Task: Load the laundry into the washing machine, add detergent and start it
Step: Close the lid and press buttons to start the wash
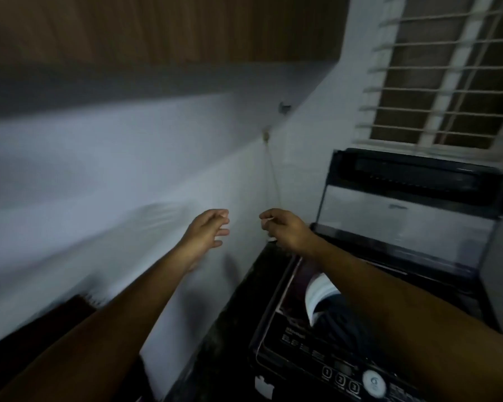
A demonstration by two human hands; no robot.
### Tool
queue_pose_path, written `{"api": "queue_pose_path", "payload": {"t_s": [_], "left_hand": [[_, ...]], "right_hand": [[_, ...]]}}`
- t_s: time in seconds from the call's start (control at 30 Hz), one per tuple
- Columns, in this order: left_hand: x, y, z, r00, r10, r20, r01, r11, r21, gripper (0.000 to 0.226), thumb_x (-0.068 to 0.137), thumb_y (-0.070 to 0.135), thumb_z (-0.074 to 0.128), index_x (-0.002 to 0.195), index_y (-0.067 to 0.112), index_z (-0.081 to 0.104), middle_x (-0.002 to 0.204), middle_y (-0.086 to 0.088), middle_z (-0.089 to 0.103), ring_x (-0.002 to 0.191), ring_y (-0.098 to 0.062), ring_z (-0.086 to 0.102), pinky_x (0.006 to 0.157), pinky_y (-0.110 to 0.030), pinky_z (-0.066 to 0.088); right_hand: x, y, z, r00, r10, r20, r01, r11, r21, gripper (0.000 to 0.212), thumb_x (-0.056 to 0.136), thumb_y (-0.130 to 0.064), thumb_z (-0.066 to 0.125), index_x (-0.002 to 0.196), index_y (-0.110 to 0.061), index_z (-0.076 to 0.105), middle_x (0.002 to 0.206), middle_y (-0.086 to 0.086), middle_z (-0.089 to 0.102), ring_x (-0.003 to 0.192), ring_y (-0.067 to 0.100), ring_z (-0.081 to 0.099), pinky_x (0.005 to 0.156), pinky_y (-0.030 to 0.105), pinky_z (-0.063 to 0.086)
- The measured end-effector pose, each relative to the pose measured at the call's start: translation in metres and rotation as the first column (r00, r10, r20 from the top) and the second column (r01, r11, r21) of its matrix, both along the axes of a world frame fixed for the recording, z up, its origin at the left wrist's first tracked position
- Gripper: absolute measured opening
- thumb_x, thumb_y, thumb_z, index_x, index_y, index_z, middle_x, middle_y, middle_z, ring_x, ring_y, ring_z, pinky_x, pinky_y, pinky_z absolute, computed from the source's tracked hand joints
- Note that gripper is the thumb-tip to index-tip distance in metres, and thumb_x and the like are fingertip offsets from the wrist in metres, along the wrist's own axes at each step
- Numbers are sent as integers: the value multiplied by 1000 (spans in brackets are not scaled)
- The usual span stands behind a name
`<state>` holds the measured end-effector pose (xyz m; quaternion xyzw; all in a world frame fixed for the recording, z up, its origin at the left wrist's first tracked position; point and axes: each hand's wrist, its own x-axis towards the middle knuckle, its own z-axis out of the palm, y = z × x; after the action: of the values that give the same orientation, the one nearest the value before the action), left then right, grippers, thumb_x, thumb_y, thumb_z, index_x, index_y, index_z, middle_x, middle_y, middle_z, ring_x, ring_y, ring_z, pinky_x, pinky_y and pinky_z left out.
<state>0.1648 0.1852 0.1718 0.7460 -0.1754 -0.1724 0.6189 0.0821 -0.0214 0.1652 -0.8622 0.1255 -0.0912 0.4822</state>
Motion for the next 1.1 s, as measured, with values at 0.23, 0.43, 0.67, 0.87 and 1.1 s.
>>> {"api": "queue_pose_path", "payload": {"t_s": [0.23, 0.43, 0.67, 0.87, 1.1], "left_hand": [[25, -89, 39, 961, -254, 111, 254, 967, 17, 31, 102, 30, 50, 130, 19, 58, 126, -2, 64, 111, -20, 64, 98, -42, 51], [26, -179, 64, 892, -401, 210, 406, 914, 17, 28, 102, 35, 50, 125, 22, 60, 126, 0, 63, 112, -19, 63, 97, -40, 51], [22, -286, 82, 821, -460, 338, 471, 880, 53, 26, 99, 38, 55, 121, 27, 63, 118, -1, 65, 109, -16, 62, 93, -39, 53], [30, -381, 80, 760, -490, 426, 467, 869, 166, 38, 95, 43, 61, 129, 25, 60, 124, 3, 63, 112, -14, 61, 84, -23, 49], [53, -471, 61, 585, -522, 621, 278, 848, 451, 60, 94, 47, 61, 145, 22, 45, 147, -8, 42, 132, -25, 45, 113, -41, 37]], "right_hand": [[-51, -71, 36, 958, -281, 55, 285, 955, -84, 28, 100, -28, 59, 123, -16, 66, 107, 15, 72, 100, 31, 68, 90, 38, 54], [-99, -142, 72, 911, -413, 9, 392, 858, -332, 39, 101, -39, 55, 134, -20, 60, 123, 6, 67, 111, 24, 63, 97, 37, 52], [-122, -252, 101, 868, -495, 27, 456, 778, -432, 44, 103, -33, 53, 143, -14, 50, 138, 10, 59, 125, 27, 57, 103, 38, 47], [-115, -350, 104, 887, -461, 33, 390, 707, -590, 42, 101, -36, 54, 139, -18, 52, 132, 11, 60, 114, 26, 59, 95, 36, 48], [-99, -440, 89, 881, -469, -63, 272, 611, -743, 68, 99, -50, 51, 155, -18, 30, 157, 15, 36, 141, 36, 38, 113, 53, 37]]}}
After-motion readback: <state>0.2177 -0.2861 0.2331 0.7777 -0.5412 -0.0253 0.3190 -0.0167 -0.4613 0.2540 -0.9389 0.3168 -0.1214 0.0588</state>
